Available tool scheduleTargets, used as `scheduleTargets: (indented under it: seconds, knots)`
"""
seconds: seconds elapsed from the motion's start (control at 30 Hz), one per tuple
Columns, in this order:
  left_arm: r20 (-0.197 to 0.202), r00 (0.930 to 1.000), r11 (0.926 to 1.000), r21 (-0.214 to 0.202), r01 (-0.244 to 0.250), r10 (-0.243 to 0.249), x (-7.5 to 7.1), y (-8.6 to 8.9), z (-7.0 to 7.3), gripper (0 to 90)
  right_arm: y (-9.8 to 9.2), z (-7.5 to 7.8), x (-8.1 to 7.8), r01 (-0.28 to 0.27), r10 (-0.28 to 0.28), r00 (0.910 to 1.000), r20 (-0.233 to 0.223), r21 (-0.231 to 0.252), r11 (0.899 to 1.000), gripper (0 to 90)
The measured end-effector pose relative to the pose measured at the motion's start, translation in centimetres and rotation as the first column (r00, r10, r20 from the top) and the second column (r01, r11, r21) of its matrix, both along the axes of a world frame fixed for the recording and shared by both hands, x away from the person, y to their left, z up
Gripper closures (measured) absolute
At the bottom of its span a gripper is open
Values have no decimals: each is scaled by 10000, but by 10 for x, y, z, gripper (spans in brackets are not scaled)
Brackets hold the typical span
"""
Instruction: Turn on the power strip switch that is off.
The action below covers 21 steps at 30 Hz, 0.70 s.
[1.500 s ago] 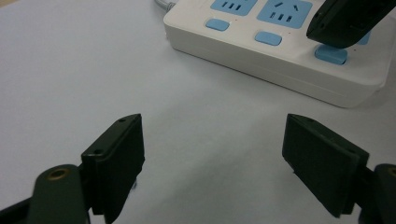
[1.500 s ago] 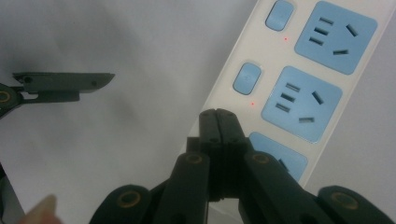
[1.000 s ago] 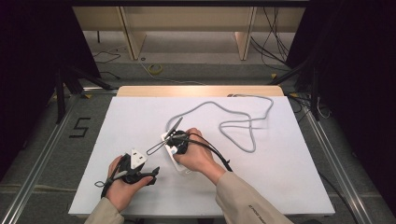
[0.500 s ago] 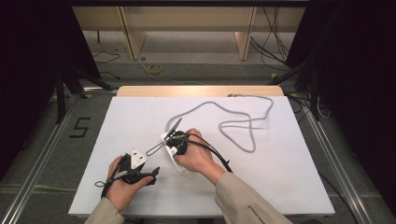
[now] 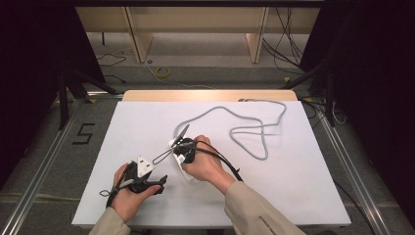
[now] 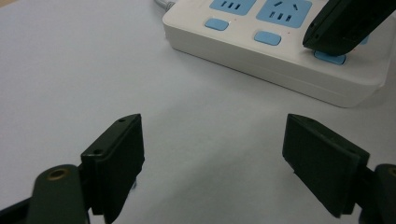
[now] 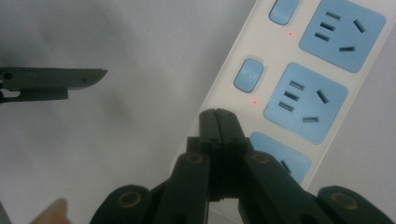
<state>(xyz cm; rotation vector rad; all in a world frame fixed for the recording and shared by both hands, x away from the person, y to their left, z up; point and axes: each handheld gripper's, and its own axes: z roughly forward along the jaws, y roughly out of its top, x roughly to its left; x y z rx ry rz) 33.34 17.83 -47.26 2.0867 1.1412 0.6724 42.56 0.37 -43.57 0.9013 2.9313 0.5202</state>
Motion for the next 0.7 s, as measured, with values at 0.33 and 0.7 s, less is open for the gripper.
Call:
scheduleTargets:
  seconds: [0.33, 0.7]
  knots:
    - [-4, 10000, 10000, 50, 33, -33, 0, 0, 0, 204, 2, 0, 0, -29, 30, 10000, 36, -161, 9999, 900]
    - [6, 10000, 10000, -19, -3, 3, 0, 0, 0, 204, 1, 0, 0, -25, 25, 10000, 19, -93, 10000, 900]
